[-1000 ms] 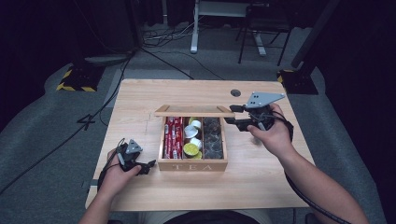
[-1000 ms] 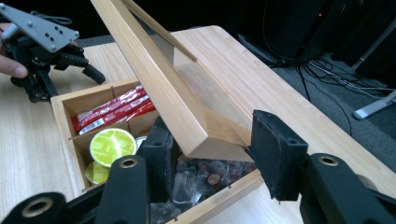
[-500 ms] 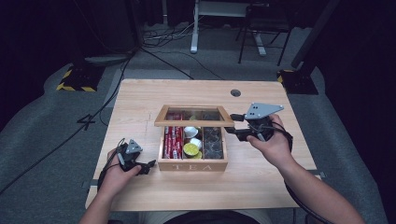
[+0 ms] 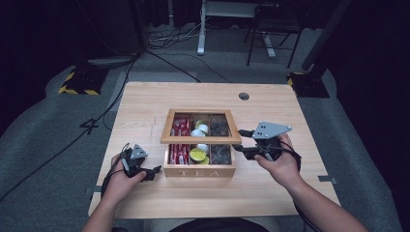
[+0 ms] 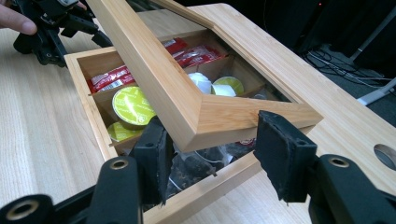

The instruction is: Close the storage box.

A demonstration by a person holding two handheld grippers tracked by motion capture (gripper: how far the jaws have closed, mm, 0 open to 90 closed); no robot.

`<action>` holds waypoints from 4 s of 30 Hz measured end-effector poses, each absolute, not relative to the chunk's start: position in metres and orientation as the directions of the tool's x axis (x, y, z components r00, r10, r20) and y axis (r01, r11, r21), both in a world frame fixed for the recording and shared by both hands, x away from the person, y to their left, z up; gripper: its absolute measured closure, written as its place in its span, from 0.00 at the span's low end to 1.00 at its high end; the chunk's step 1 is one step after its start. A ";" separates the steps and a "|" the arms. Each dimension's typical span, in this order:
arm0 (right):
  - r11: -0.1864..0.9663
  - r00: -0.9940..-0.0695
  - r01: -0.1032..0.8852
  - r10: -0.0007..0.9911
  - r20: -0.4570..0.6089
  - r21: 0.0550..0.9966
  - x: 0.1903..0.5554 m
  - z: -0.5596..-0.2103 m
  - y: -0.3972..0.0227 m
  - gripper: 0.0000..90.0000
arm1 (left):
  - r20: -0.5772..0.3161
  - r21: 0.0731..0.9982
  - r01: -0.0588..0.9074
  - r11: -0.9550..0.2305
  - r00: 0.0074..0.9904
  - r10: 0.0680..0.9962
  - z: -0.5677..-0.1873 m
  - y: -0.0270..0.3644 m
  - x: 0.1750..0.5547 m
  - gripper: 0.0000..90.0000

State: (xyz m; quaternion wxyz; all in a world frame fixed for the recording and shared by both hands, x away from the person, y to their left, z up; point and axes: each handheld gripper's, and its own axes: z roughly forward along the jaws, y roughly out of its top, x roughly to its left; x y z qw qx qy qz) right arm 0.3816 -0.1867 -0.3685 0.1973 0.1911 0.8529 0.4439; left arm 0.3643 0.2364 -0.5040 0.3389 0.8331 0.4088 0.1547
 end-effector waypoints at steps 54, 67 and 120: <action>0.559 -0.849 0.288 0.524 -0.062 0.778 0.355 -0.435 -0.185 0.48 | -0.021 0.691 0.578 -0.434 0.616 0.787 -0.504 0.235 0.365 0.17; 0.490 -0.859 0.320 0.512 0.030 0.811 0.361 -0.425 -0.184 0.38 | -0.024 0.690 0.581 -0.432 0.615 0.789 -0.504 0.234 0.365 0.17; 0.346 -0.595 0.541 0.801 0.059 0.766 0.409 -0.473 -0.396 0.21 | -0.020 0.690 0.572 -0.444 0.629 0.777 -0.504 0.245 0.368 0.15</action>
